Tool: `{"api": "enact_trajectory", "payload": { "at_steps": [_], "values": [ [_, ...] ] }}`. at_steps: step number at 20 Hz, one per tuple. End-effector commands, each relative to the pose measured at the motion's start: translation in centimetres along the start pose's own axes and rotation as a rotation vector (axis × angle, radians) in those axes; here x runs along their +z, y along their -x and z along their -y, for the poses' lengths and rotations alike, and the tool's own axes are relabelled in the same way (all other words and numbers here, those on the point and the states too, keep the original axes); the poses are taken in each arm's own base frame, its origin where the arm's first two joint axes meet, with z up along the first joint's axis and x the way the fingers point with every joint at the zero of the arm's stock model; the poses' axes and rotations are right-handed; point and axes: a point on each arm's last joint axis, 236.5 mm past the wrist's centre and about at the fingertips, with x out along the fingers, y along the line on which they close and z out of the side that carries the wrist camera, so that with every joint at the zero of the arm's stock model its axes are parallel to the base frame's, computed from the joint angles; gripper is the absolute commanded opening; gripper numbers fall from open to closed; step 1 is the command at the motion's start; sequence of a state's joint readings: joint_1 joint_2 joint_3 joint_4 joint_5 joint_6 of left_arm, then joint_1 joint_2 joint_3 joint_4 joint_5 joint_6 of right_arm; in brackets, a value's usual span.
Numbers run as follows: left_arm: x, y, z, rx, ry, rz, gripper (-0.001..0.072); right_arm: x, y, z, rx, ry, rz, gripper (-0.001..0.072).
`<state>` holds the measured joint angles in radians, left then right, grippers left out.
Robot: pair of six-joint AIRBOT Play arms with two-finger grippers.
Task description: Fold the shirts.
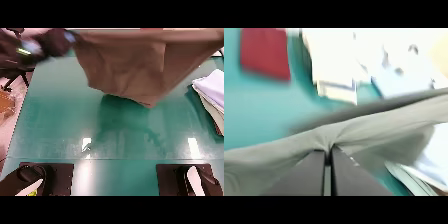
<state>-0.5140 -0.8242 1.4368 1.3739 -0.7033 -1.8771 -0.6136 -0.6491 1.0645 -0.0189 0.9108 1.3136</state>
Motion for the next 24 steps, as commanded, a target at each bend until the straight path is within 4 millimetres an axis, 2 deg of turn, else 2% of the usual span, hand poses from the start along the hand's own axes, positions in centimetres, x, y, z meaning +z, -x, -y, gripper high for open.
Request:
{"api": "enact_trajectory", "payload": {
  "at_steps": [1,3,5,6,7,8,10,11,12,14,16,18,19,21,22,24],
  "values": [
    [8.3,8.3,3.3,0.015,-0.226,0.167,0.0026,-0.4,2.8,-12.7,0.201,0.216,0.033,0.0021],
    [11.7,12.2,5.6,-0.016,-0.277,0.256,0.0026,-1.4,5.6,-19.9,0.291,0.360,0.094,0.0021],
    [13.7,15.4,7.1,-0.025,-0.326,0.313,0.0026,-1.8,8.3,-24.6,0.264,0.570,0.196,0.0020],
    [14.2,16.2,7.1,-0.012,-0.348,0.324,0.0026,-1.4,9.0,-25.0,0.192,0.630,0.231,0.0019],
    [14.0,16.0,6.4,0.016,-0.356,0.311,0.0026,-0.8,9.0,-23.6,0.081,0.634,0.240,0.0019],
    [13.0,14.8,5.2,0.054,-0.358,0.262,0.0026,-0.4,8.4,-20.7,-0.034,0.588,0.204,0.0019],
    [8.8,9.9,2.1,0.118,-0.347,0.074,0.0027,-1.7,6.6,-12.4,-0.229,0.460,0.023,0.0020],
    [5.9,7.2,0.3,0.147,-0.337,-0.035,0.0027,-2.5,6.0,-8.0,-0.288,0.361,-0.059,0.0020],
    [2.4,4.3,-1.8,0.181,-0.328,-0.154,0.0027,-2.9,5.7,-4.3,-0.317,0.265,-0.092,0.0020],
    [-4.4,-1.0,-6.0,0.239,-0.318,-0.359,0.0027,-3.9,5.3,4.7,-0.403,0.075,-0.108,0.0020],
    [-10.6,-4.9,-10.0,0.292,-0.310,-0.523,0.0027,-7.6,5.2,14.1,-0.504,-0.110,-0.160,0.0020],
    [-15.5,-8.3,-14.2,0.363,-0.338,-0.633,0.0026,-12.1,4.4,21.3,-0.584,-0.238,-0.216,0.0020],
    [-17.0,-9.5,-17.4,0.439,-0.402,-0.679,0.0026,-14.6,3.8,24.5,-0.630,-0.277,-0.253,0.0020],
    [-18.0,-10.0,-23.5,0.653,-0.503,-0.728,0.0026,-19.2,2.4,28.8,-0.698,-0.299,-0.360,0.0020],
    [-18.0,-9.9,-26.2,0.740,-0.536,-0.742,0.0026,-21.4,1.7,30.2,-0.719,-0.307,-0.437,0.0021],
    [-18.7,-9.4,-30.3,0.845,-0.457,-0.754,0.0026,-25.8,0.3,32.2,-0.738,-0.323,-0.616,0.0021]
  ]
}}
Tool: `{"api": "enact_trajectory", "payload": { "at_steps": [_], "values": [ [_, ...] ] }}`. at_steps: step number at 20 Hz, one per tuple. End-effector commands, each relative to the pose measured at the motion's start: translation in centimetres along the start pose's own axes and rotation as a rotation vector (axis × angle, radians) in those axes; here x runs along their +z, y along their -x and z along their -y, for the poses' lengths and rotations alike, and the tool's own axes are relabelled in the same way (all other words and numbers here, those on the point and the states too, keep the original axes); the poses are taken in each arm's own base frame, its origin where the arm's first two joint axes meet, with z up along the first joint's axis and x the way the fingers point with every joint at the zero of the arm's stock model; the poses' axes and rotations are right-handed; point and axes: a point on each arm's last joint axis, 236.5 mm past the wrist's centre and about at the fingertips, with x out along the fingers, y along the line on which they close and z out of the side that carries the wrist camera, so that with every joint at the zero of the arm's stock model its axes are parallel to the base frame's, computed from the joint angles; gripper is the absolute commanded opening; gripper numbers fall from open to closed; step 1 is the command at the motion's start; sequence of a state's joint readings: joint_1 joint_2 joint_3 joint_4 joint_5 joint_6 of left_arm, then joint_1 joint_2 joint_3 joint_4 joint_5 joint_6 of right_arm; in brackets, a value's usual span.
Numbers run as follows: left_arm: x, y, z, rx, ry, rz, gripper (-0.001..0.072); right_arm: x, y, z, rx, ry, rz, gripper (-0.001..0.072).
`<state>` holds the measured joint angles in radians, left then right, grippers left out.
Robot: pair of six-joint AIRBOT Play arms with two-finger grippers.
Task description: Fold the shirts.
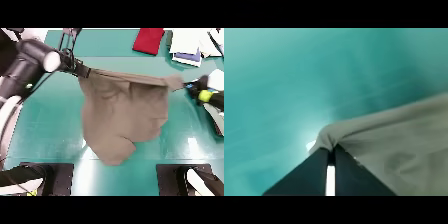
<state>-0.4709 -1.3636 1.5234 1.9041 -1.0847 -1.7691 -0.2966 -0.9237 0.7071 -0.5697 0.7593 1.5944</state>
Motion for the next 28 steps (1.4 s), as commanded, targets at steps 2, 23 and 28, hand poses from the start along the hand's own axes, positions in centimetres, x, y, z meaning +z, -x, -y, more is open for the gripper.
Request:
{"api": "enact_trajectory", "payload": {
  "at_steps": [2,23,28],
  "values": [
    [-4.4,-6.9,-6.8,0.205,0.124,-0.162,0.0028,-5.4,-8.7,4.5,-0.126,0.038,-0.308,0.0022],
    [-29.9,2.1,5.6,-0.409,0.450,-0.825,0.0707,-8.5,-2.3,9.8,-0.222,0.327,-0.485,0.0644],
    [-31.5,1.8,8.0,-0.463,0.580,-0.758,0.0431,-9.7,-1.8,8.7,-0.172,0.325,-0.516,0.0644]
  ]
}}
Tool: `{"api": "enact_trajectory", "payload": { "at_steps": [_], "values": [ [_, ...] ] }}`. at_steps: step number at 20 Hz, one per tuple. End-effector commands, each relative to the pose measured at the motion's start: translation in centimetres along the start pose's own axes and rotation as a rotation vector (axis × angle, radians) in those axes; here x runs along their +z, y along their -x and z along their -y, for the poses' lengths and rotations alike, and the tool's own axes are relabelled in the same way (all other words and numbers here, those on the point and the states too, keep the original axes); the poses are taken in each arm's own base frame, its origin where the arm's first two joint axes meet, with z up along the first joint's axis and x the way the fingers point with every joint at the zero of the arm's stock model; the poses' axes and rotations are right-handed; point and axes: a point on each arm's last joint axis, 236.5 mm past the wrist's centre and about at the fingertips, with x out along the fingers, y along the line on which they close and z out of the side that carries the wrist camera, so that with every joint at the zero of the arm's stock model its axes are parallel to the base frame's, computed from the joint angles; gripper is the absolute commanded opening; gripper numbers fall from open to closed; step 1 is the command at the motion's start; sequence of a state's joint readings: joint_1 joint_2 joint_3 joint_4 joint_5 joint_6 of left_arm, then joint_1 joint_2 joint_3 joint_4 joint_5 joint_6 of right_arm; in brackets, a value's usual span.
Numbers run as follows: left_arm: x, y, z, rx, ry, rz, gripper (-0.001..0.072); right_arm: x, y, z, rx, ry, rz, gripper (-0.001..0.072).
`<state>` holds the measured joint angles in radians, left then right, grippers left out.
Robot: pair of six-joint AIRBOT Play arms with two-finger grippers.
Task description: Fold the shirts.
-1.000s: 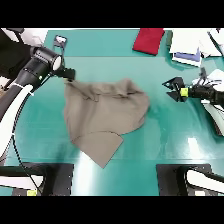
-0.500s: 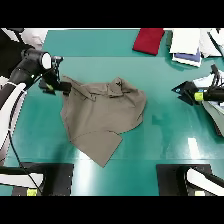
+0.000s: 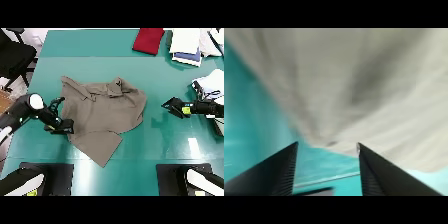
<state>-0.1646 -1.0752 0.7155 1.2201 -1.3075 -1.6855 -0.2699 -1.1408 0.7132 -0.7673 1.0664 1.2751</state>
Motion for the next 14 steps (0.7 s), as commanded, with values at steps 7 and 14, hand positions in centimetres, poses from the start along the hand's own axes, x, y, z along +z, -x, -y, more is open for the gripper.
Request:
{"api": "enact_trajectory", "payload": {
  "at_steps": [7,14],
  "values": [
    [1.6,-0.1,0.4,-0.332,0.199,0.126,0.0430,-0.5,3.1,-2.9,0.040,0.094,0.070,0.0582],
    [0.8,0.8,-4.8,-0.321,0.248,0.133,0.0430,-0.4,3.5,-3.4,0.048,0.091,0.086,0.0583]
  ]
}}
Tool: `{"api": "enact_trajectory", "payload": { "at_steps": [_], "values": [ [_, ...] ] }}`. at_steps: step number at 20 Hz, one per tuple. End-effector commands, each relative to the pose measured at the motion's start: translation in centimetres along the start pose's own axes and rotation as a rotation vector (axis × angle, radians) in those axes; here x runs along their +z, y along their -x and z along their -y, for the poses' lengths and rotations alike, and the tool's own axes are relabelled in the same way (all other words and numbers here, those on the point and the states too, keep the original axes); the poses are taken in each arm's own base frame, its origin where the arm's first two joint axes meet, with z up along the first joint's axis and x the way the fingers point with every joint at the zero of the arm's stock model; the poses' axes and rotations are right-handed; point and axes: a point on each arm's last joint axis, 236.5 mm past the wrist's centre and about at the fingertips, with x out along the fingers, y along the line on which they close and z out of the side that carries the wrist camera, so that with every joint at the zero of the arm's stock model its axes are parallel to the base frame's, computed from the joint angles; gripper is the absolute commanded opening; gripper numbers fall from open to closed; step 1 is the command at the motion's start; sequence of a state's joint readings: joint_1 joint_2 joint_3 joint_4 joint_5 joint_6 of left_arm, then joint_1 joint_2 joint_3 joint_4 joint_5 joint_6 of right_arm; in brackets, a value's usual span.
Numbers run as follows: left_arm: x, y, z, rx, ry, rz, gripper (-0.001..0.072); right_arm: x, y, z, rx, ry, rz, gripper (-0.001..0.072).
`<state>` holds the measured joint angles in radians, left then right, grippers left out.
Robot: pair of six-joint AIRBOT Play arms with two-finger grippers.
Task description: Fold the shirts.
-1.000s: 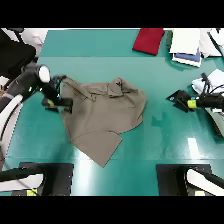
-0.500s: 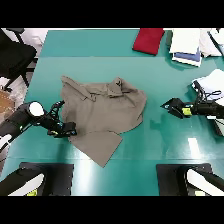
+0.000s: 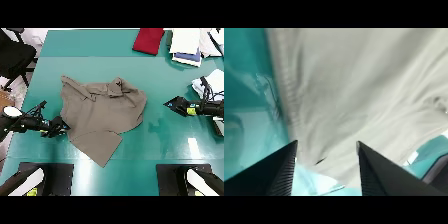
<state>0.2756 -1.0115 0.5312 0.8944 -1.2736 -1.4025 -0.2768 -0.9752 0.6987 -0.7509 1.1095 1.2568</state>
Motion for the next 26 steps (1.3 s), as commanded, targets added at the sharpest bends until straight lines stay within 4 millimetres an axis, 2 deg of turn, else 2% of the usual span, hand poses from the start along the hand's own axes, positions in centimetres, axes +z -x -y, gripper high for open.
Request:
{"api": "enact_trajectory", "payload": {
  "at_steps": [1,4,8,11,12,14,15,16,18,21,22,24,26],
  "values": [
    [-0.2,0.0,-2.3,0.034,0.004,0.003,0.0430,0.0,-0.1,-0.3,0.016,-0.021,-0.001,0.0583],
    [-1.7,-2.0,-3.0,0.001,0.049,-0.011,0.0430,0.5,-0.5,-1.1,0.066,-0.058,0.008,0.0582],
    [-0.1,-2.5,-0.9,-0.086,0.062,0.064,0.0429,0.7,-0.6,-1.6,0.090,-0.065,0.012,0.0582],
    [0.1,-3.9,0.2,-0.056,0.027,0.079,0.0407,0.8,-0.6,-1.6,0.090,-0.066,0.014,0.0583],
    [0.4,-4.5,0.6,-0.042,0.019,0.095,0.0349,0.7,-0.6,-1.6,0.091,-0.066,0.011,0.0583],
    [0.5,-5.5,1.7,-0.027,0.000,0.116,0.0160,0.5,-0.6,-1.7,0.092,-0.065,0.005,0.0583],
    [0.2,-5.8,2.2,-0.032,-0.005,0.112,0.0027,0.5,-0.6,-1.7,0.091,-0.065,0.004,0.0583],
    [0.2,-5.7,2.9,-0.043,-0.015,0.106,0.0028,0.4,-0.7,-1.4,0.081,-0.060,-0.001,0.0582],
    [1.8,-4.1,4.9,-0.061,-0.033,0.141,0.0027,-0.5,-1.2,-0.5,0.056,-0.060,-0.046,0.0583],
    [6.6,1.5,9.9,-0.075,-0.123,0.303,0.0027,-2.8,-3.7,0.6,0.086,-0.161,-0.161,0.0583],
    [7.4,3.2,11.2,-0.068,-0.164,0.338,0.0027,-3.6,-4.9,0.5,0.102,-0.194,-0.196,0.0583],
    [7.6,5.1,13.0,-0.073,-0.217,0.346,0.0027,-5.3,-8.0,-1.3,0.158,-0.218,-0.263,0.0583],
    [6.9,5.0,12.9,-0.066,-0.223,0.317,0.0027,-6.6,-11.3,-3.4,0.180,-0.217,-0.288,0.0583]
  ]
}}
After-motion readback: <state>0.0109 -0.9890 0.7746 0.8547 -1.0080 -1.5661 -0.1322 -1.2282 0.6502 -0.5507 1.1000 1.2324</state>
